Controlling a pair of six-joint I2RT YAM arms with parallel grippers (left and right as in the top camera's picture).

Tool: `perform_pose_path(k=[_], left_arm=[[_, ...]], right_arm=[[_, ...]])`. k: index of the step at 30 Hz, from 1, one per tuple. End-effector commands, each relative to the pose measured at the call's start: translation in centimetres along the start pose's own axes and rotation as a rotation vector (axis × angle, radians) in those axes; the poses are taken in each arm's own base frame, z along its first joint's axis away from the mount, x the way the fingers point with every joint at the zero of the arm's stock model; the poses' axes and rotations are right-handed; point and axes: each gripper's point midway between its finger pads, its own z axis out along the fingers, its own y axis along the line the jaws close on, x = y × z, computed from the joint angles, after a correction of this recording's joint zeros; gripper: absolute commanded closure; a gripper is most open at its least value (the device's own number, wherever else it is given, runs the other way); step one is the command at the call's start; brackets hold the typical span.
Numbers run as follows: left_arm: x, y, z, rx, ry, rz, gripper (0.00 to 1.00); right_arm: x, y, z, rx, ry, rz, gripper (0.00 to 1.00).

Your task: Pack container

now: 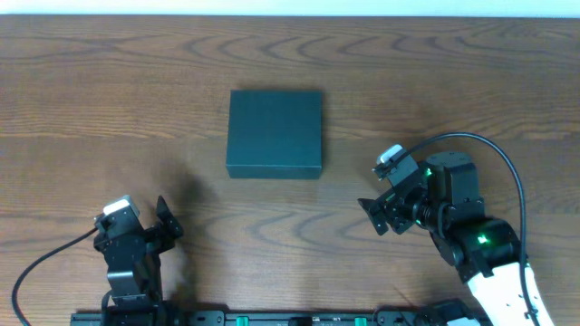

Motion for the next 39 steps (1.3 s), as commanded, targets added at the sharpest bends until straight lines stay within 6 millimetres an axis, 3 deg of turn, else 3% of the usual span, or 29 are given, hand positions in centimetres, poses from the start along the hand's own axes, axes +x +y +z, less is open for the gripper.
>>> perform_pose_path(k=[1, 4, 16, 39], left_arm=[[0.1, 0.3, 0.3, -0.008, -0.037, -0.055, 0.05], [0.8, 0.4, 0.6, -0.003, -0.051, -0.078, 0.05], [-0.3, 0.1, 0.1, 0.02, -0.118, -0.09, 0.05], [-0.2, -0.1, 0.1, 0.028, -0.113, -0.086, 0.05]], right_arm=[[0.1, 0.0, 0.0, 0.0, 0.003, 0.014, 0.01], [0.1, 0.0, 0.0, 0.0, 0.003, 0.014, 0.01], [0.1, 0.0, 0.0, 0.0, 0.003, 0.014, 0.01], [0.1, 0.1, 0.0, -0.002, 0.003, 0.011, 0.01]])
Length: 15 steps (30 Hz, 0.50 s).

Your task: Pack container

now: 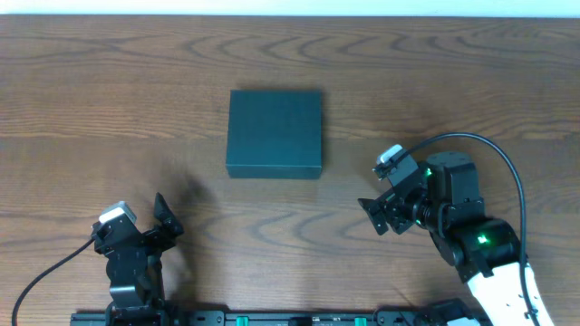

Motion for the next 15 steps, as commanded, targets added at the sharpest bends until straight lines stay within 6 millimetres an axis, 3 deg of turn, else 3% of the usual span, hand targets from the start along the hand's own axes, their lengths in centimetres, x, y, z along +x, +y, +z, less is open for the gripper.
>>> perform_pose_path(k=[1, 6, 10, 15], left_arm=[[0.7, 0.2, 0.3, -0.009, 0.009, -0.002, 0.05], [0.7, 0.2, 0.3, -0.009, 0.009, -0.002, 0.05], [0.7, 0.2, 0.3, -0.009, 0.009, -0.002, 0.05], [0.7, 0.2, 0.3, -0.009, 0.009, -0.002, 0.05]], right_arm=[[0.0, 0.0, 0.0, -0.001, -0.002, 0.011, 0.01], [-0.9, 0.2, -3.5, 0.063, -0.136, -0.021, 0.01], [0.5, 1.1, -5.4, 0.092, -0.254, -0.014, 0.01], [4.1, 1.8, -4.5, 0.101, -0.349, 0.108, 0.01]])
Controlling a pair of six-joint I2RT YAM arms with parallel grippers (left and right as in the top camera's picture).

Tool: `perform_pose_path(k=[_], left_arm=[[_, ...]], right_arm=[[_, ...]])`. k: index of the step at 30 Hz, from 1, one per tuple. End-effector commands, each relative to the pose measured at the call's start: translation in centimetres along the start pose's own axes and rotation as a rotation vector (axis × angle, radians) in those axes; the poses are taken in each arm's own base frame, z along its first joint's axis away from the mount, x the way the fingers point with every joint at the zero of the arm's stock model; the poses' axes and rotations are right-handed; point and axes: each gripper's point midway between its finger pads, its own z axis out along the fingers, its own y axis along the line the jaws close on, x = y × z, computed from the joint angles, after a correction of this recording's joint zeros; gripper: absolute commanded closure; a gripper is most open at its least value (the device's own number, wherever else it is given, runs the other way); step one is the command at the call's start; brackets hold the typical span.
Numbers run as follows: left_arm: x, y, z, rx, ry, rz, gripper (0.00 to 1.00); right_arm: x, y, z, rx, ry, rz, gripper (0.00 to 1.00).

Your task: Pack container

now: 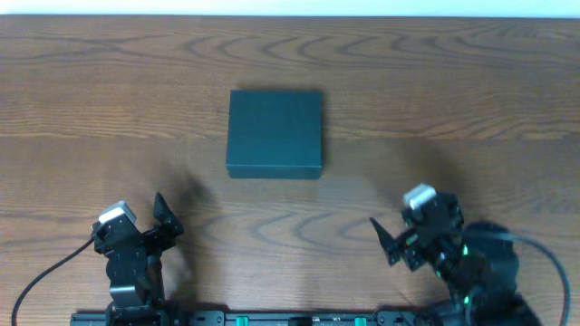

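Note:
A dark teal square box point(275, 133) with its lid on lies flat in the middle of the wooden table point(453, 81). My left gripper point(164, 220) sits at the near left edge, well below and left of the box, fingers apart and empty. My right gripper point(384, 243) sits at the near right edge, below and right of the box, also open with nothing between its fingers. Both are far from the box.
Only the wood-grain table shows around the box. A black rail point(272, 319) runs along the near edge between the two arm bases. A black cable point(45, 263) loops from the left arm.
My right arm has pulled back toward the near edge: its gripper was beside the box's lower right, and now sits lower and slightly right. The left arm and box have not moved.
At first both grippers were open near the table's front, the right one raised beside the box. The left arm then sat slightly lower and further left. Now the right arm has also drawn back to the near edge. The box stayed shut in place.

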Motion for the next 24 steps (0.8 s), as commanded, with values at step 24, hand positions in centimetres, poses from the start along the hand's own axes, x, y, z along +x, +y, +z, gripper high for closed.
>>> perform_pose_path(k=[24], left_arm=[[0.8, 0.3, 0.3, -0.011, 0.014, 0.002, 0.05]], right_arm=[[8.5, -0.9, 3.2, 0.107, 0.0, 0.186, 0.01]])
